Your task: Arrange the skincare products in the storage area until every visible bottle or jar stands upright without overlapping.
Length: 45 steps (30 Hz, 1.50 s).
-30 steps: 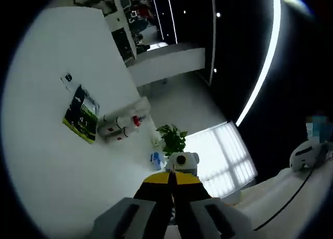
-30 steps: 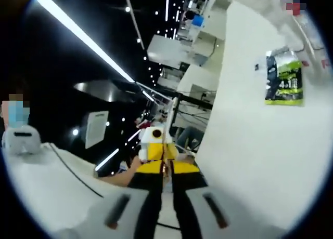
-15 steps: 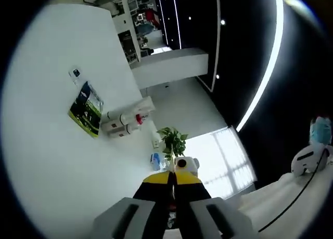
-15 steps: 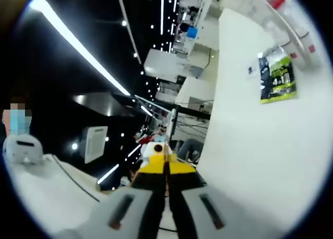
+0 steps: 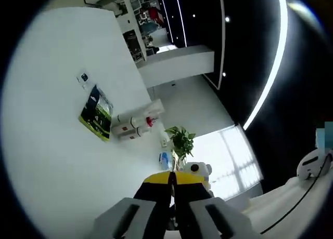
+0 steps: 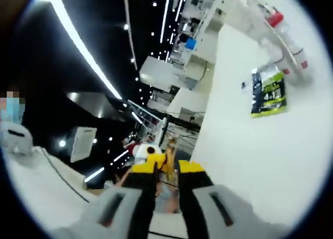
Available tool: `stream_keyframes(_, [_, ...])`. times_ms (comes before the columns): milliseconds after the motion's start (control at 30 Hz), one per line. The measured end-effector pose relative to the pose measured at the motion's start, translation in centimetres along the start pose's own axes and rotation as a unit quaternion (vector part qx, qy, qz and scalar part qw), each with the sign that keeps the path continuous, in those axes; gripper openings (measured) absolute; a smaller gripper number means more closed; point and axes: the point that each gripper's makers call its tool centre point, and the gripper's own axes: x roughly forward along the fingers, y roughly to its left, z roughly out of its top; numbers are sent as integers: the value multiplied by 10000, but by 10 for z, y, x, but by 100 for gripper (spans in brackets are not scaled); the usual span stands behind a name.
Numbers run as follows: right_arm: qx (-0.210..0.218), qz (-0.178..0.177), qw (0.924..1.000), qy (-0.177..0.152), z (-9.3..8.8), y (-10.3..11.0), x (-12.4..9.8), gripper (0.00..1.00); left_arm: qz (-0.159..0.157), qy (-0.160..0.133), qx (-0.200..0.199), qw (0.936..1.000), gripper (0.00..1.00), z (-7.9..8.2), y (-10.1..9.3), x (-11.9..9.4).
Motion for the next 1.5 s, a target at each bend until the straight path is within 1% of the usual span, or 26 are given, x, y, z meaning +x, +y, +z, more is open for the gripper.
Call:
stream_keyframes(67, [-286, -225, 9993, 111, -7, -5, -8, 25, 120, -40, -2, 9999, 0, 6, 8, -3])
stream_keyframes(133, [-642, -510, 9966, 122, -9, -9, -16, 25, 153, -137, -85, 9998, 0, 12, 12, -5])
stream_keyframes(167, [-651, -523, 9964, 141, -10, -9, -17, 26, 191, -192, -108, 9996, 0, 16, 14, -6])
stream_keyframes(200, [-672, -550, 9961, 162, -11, -8, -18, 29, 235, -212, -121, 9994, 0, 20, 17, -6])
stream_keyframes(233, [-853, -669, 9940, 130, -9, -10, -20, 32, 300, -215, -124, 9992, 0, 25, 22, -6])
stream_keyframes(267, [-971, -751, 9923, 140, -8, -12, -22, 34, 400, -229, -108, 9989, 0, 29, 27, -6])
stream_keyframes(333, [-1147, -1026, 9877, 288, -10, -20, -28, 38, 660, -207, -111, 9975, 0, 39, 42, -5])
stream_keyframes(400, [-1247, -1132, 9853, 288, -9, -22, -33, 45, 836, -179, -102, 9963, 0, 46, 54, -3])
stream_keyframes(467, [-1310, -1167, 9840, 296, -11, -22, -37, 48, 907, -170, -94, 9957, 0, 50, 60, -1])
stream_keyframes(533, [-1488, -1320, 9795, 329, -17, -28, -44, 49, 1045, -147, -116, 9943, 0, 56, 69, 2])
stream_keyframes(600, [-1436, -1467, 9782, 322, -21, -32, -51, 52, 1162, -146, -146, 9930, 0, 61, 74, 2])
stream_keyframes(633, [-1427, -1466, 9786, 213, -19, -32, -53, 53, 1198, -147, -136, 9926, 0, 66, 76, 3])
stream_keyframes(667, [-1379, -1470, 9793, 197, -20, -33, -53, 55, 1222, -147, -149, 9923, 0, 70, 78, 4])
stream_keyframes(800, [-1349, -1585, 9778, 243, -21, -39, -57, 58, 1425, -163, -150, 9895, 0, 84, 93, 7])
stream_keyframes(833, [-1354, -1629, 9770, 241, -20, -40, -59, 58, 1594, -164, -162, 9869, 0, 88, 103, 8])
stream_keyframes(933, [-1304, -1666, 9772, 184, -20, -41, -65, 58, 1761, -158, -149, 9841, 0, 97, 116, 12])
stream_keyframes(967, [-1285, -1709, 9767, 175, -21, -42, -68, 58, 1793, -154, -172, 9835, 0, 98, 118, 13])
stream_keyframes(1033, [-1156, -1803, 9765, 221, -28, -45, -75, 57, 1874, -113, -179, 9821, 0, 108, 124, 20])
stream_keyframes(1133, [-1144, -1866, 9753, 286, -31, -46, -80, 57, 2000, -124, -111, 9797, 0, 123, 133, 27])
stream_keyframes(1200, [-1160, -1954, 9734, 271, -28, -50, -86, 57, 2101, -125, -77, 9776, 0, 129, 140, 29])
stream_keyframes(1233, [-1083, -2032, 9729, 193, -24, -53, -89, 57, 2147, -85, -5, 9766, 0, 132, 144, 31])
stream_keyframes(1267, [-997, -2082, 9729, 116, -21, -54, -90, 57, 2192, -56, 48, 9757, 1, 133, 147, 31])
stream_keyframes(1333, [-992, -2068, 9733, 7, -17, -52, -91, 57, 2308, 37, 89, 9729, 1, 132, 157, 33])
stream_keyframes(1400, [-993, -2090, 9729, 34, -19, -51, -92, 57, 2428, 117, 157, 9699, 1, 131, 165, 33])
stream_keyframes(1433, [-1026, -2134, 9715, 66, -21, -52, -92, 57, 2482, 167, 185, 9684, 1, 128, 166, 34])
stream_keyframes(1500, [-939, -2195, 9710, 99, -25, -55, -94, 56, 2580, 180, 227, 9657, 1, 129, 172, 34])
